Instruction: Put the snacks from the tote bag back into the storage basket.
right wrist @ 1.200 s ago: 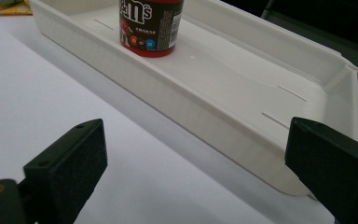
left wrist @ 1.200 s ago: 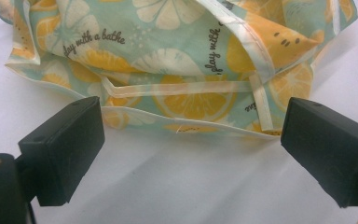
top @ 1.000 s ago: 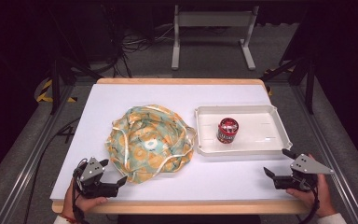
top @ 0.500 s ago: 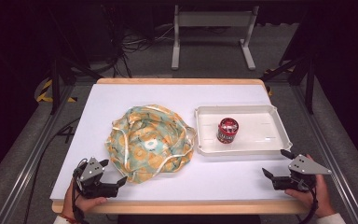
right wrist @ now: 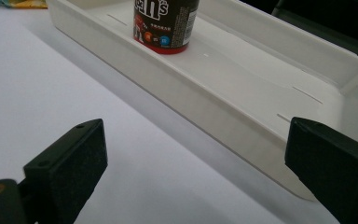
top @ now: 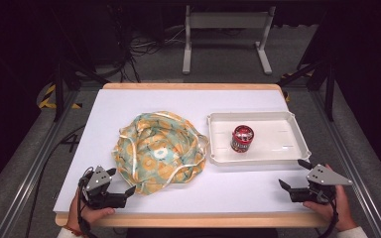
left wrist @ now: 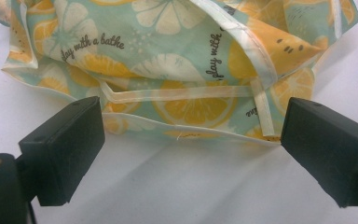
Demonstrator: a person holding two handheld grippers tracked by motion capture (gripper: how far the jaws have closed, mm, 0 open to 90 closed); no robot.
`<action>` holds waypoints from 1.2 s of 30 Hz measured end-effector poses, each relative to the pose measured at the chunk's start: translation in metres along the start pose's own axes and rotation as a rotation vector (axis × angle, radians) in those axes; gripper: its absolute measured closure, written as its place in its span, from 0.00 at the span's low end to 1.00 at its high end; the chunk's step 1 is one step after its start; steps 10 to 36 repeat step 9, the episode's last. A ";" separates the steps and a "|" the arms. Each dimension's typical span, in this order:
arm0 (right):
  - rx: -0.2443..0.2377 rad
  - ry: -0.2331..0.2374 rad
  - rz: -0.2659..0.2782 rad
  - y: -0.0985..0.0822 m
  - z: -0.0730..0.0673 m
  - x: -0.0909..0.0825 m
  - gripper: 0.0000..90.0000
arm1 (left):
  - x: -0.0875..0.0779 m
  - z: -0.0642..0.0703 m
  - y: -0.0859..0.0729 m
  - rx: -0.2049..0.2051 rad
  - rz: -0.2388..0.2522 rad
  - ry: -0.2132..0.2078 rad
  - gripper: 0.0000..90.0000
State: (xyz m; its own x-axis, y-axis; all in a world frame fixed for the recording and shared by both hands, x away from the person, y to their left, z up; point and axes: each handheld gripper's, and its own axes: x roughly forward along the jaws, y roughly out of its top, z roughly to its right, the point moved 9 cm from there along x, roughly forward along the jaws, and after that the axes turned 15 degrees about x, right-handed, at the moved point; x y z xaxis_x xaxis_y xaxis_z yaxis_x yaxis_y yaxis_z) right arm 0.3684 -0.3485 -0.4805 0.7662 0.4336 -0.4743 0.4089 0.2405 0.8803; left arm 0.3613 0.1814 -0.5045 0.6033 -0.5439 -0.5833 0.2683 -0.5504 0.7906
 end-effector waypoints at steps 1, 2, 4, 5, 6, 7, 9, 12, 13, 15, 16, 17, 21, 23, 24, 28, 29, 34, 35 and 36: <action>0.002 0.002 0.002 0.000 0.000 0.000 0.07 | 0.000 0.000 0.000 -0.001 0.001 0.001 0.08; 0.002 0.002 0.001 0.000 0.000 0.000 0.07 | 0.001 0.000 0.000 0.000 0.001 0.003 0.08; 0.004 0.003 -0.001 -0.001 0.000 -0.001 0.07 | 0.001 0.000 0.001 -0.003 0.001 0.002 0.08; 0.005 0.002 -0.002 -0.001 0.000 -0.001 0.07 | 0.001 0.000 0.001 -0.001 0.002 0.000 0.08; 0.004 0.001 -0.003 -0.001 0.000 -0.001 0.07 | 0.001 0.000 0.001 -0.001 0.002 0.000 0.08; 0.005 0.003 -0.003 -0.002 0.000 -0.001 0.07 | 0.001 0.000 0.001 0.002 0.001 0.000 0.08; 0.004 0.002 -0.007 -0.002 -0.001 -0.001 0.07 | 0.002 0.000 0.001 0.002 0.002 -0.004 0.08; 0.004 0.002 -0.007 -0.002 -0.001 -0.001 0.07 | 0.002 0.000 0.001 0.002 0.002 -0.004 0.08; 0.004 0.002 -0.007 -0.002 -0.001 -0.001 0.07 | 0.002 0.000 0.001 0.002 0.002 -0.004 0.08; 0.004 0.002 -0.007 -0.002 -0.001 -0.001 0.07 | 0.002 0.000 0.001 0.002 0.002 -0.004 0.08; 0.004 0.002 -0.007 -0.002 -0.001 -0.001 0.07 | 0.002 0.000 0.001 0.002 0.002 -0.004 0.08; 0.004 0.002 -0.007 -0.002 -0.001 -0.001 0.07 | 0.002 0.000 0.001 0.002 0.002 -0.004 0.08; 0.004 0.002 -0.007 -0.002 -0.001 -0.001 0.07 | 0.002 0.000 0.001 0.002 0.002 -0.004 0.08; 0.004 0.002 -0.007 -0.002 -0.001 -0.001 0.07 | 0.002 0.000 0.001 0.002 0.002 -0.004 0.08; 0.004 0.002 -0.007 -0.002 -0.001 -0.001 0.07 | 0.002 0.000 0.001 0.002 0.002 -0.004 0.08; 0.004 0.002 -0.007 -0.002 -0.001 -0.001 0.07 | 0.002 0.000 0.001 0.002 0.002 -0.004 0.08; 0.004 0.002 -0.007 -0.002 -0.001 -0.001 0.07 | 0.002 0.000 0.001 0.002 0.002 -0.004 0.08; 0.004 0.002 -0.007 -0.002 -0.001 -0.001 0.07 | 0.002 0.000 0.001 0.002 0.002 -0.004 0.08; 0.004 0.002 -0.007 -0.002 -0.001 -0.001 0.07 | 0.002 0.000 0.001 0.002 0.002 -0.004 0.08; 0.004 0.002 -0.007 -0.002 -0.001 -0.001 0.07 | 0.002 0.000 0.001 0.002 0.002 -0.004 0.08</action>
